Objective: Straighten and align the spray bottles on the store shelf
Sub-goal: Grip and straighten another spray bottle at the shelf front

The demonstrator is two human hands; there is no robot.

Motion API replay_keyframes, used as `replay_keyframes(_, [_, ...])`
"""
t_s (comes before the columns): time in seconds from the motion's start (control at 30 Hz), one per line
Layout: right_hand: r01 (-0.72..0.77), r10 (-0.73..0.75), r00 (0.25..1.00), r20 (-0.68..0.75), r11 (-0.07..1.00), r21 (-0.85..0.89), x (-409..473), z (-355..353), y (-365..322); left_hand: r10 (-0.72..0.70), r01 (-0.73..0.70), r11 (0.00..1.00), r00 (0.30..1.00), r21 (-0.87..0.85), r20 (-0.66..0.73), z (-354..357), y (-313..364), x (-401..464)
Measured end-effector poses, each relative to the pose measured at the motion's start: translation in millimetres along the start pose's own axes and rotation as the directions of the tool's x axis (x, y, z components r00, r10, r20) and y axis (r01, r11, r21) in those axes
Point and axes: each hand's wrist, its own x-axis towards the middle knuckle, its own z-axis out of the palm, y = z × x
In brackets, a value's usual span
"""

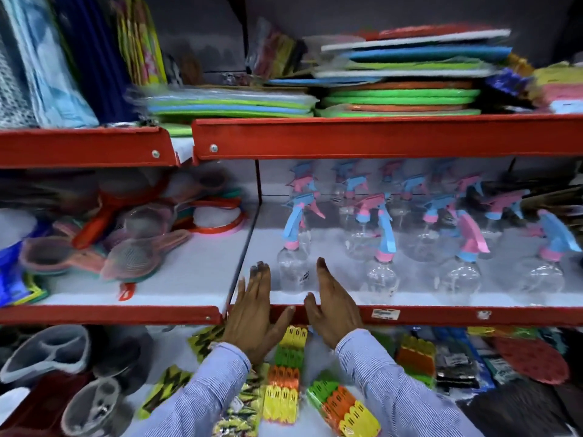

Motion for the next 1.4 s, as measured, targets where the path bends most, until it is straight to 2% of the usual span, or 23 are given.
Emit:
replay_keyframes(0.17, [-0.172, 0.157, 0.984, 0.088, 0.967, 0.190, 24, -6, -16, -0.052, 0.085, 0.958, 0.991, -0.273, 0.126, -12, 4, 25])
replay_keyframes(0.23, [-0.185, 0.168, 0.981, 0.099, 0.963, 0.194, 27, -7, -19, -0.058, 0.106, 0.929, 0.988, -0.354, 0.144, -19, 10, 31])
replay_keyframes(0.33, [-0.148, 0.133, 0.987, 0.092, 0.973, 0.178, 28, -11, -20, -0.080, 0.112, 0.905, 0.992, -0.410, 0.092, -24, 17, 33])
replay_keyframes(0.8, [-0.123, 0.088, 0.981, 0.174, 0.972, 0.202, 5, -27, -11, -0.065, 0.042, 0.885, 0.997, -0.465, -0.034, -33, 38, -4])
replay_keyframes(0.97, [-0.162, 0.114, 0.972, 0.205, 0.958, 0.236, 2, -28, -11, -0.138, 0.106, 0.896, 0.990, -0.430, -0.042, -28, 41, -12])
replay_keyframes(1.1, [-0.216, 0.138, 0.961, 0.240, 0.917, 0.335, 9, -33, -16, -0.216, 0.132, 0.873, 0.968, -0.469, -0.129, -28, 51, -17])
replay_keyframes(1.2, [-0.228, 0.145, 0.959, 0.244, 0.905, 0.359, 13, -36, -17, -0.247, 0.155, 0.864, 0.959, -0.479, -0.135, -27, 57, -16])
replay_keyframes(1.4, [-0.216, 0.144, 0.969, 0.201, 0.888, 0.405, 6, -34, -15, -0.239, 0.107, 0.842, 0.953, -0.529, -0.188, -35, 66, -6])
